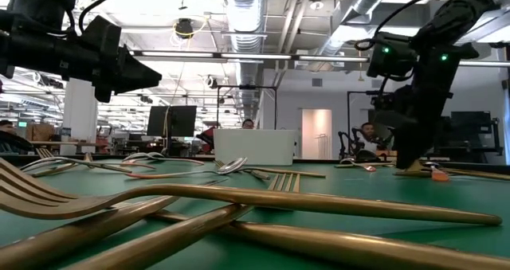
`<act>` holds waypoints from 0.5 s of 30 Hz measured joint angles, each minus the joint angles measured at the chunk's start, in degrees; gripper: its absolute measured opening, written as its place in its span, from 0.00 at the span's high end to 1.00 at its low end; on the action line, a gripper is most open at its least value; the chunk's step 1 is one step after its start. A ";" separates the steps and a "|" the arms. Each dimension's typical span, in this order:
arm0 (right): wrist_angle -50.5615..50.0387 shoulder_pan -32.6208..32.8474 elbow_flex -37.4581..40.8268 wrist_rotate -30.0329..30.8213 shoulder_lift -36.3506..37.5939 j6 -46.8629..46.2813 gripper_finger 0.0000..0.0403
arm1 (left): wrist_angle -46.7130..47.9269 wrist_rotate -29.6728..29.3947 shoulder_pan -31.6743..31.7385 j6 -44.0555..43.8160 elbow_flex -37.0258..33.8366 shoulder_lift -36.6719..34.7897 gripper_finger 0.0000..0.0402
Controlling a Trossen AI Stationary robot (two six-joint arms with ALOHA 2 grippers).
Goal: Sort silverware by color (type)
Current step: Put the gold fork into the transparent bin
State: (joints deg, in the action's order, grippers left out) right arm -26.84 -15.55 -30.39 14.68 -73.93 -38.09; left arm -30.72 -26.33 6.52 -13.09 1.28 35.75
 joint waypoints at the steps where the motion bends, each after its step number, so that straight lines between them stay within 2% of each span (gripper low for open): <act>1: 0.87 0.02 0.00 -0.04 0.04 0.57 0.87 | 0.00 0.00 0.00 -0.15 0.00 -0.01 0.74; 4: 3.47 0.02 0.02 -0.61 0.87 2.05 0.96 | 0.00 0.03 0.00 -2.36 0.00 0.00 0.74; 9: 8.34 0.02 0.02 -1.36 5.49 2.51 0.92 | -0.01 1.47 -0.15 -5.57 0.00 -0.02 0.74; 15: 12.23 0.28 0.02 -1.33 16.02 1.84 0.96 | -0.10 1.47 -0.96 -5.80 0.00 0.00 0.75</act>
State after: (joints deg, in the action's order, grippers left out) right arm -14.61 -15.27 -30.37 13.34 -57.91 -36.24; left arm -30.82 -24.85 5.57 -18.89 1.28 35.75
